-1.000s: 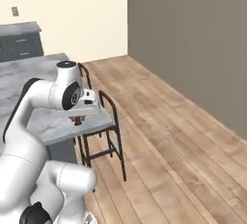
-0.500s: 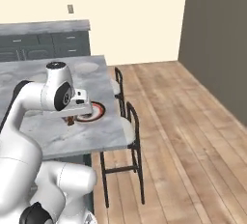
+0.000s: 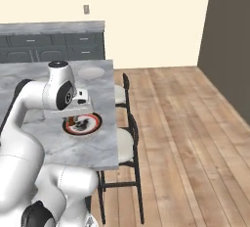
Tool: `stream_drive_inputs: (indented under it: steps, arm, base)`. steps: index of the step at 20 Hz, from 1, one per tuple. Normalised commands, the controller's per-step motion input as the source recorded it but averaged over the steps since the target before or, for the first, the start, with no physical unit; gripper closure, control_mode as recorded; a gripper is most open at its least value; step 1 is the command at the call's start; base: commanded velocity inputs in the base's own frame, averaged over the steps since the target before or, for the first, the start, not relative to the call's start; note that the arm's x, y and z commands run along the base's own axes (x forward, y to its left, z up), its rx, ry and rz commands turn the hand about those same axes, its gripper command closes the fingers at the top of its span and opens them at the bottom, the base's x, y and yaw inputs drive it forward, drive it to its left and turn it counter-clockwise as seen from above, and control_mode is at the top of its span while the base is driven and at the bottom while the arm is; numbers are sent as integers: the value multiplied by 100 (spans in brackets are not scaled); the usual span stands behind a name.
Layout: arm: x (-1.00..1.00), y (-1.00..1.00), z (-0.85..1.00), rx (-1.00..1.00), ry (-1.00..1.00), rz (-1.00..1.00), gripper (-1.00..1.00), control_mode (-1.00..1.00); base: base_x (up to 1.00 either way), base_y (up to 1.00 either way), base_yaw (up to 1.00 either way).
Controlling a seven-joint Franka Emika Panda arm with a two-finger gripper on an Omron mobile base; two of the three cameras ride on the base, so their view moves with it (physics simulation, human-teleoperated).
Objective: Take the chicken drumsticks from the pan and place one on each plate on the dining counter.
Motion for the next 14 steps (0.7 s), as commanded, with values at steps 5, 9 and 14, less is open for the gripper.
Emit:
stream_drive_inputs:
  steps: [5,9,14]
  arm:
    - [0,0,0,0,0,0,100,100]
    - [16,-1,-5,0,0,1,100,-100]
    - [97,11,-35,0,1,1,100,-100]
  base:
    - [0,0,0]
    - [23,0,0]
    - [0,0,0]
